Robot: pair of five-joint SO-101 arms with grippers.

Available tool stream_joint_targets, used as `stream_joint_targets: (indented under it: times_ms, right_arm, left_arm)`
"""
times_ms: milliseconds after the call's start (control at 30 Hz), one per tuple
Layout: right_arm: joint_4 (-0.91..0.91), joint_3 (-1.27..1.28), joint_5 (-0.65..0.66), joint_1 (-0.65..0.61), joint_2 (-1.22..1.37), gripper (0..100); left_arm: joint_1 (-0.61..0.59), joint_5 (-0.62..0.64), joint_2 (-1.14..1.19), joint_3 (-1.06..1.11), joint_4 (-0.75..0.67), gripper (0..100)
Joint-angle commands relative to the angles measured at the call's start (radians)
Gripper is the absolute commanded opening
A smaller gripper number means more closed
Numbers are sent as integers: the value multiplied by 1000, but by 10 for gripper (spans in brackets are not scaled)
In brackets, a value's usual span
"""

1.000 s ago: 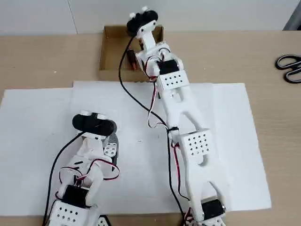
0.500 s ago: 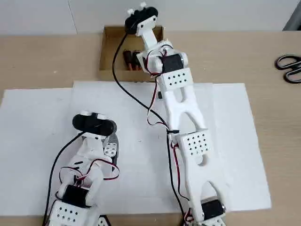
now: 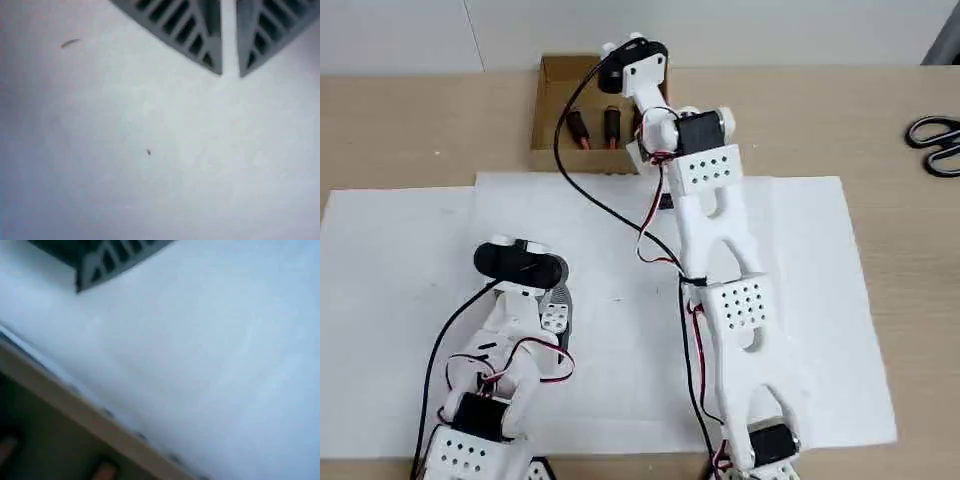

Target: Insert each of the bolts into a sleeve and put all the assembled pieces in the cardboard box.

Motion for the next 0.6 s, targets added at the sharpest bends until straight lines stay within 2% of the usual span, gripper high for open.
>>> stream_joint_targets:
  times_ms: [0, 267, 567]
  right_arm:
    - [16, -38, 29, 45, -18, 180]
    - [18, 130, 279, 94, -21, 180]
    - [19, 207, 431, 88, -16, 180]
  left_arm:
    - [-6, -2, -9, -5, -18, 6]
    - [-8, -2, -9, -5, -18, 6]
    - [-9, -2, -9, -5, -18, 6]
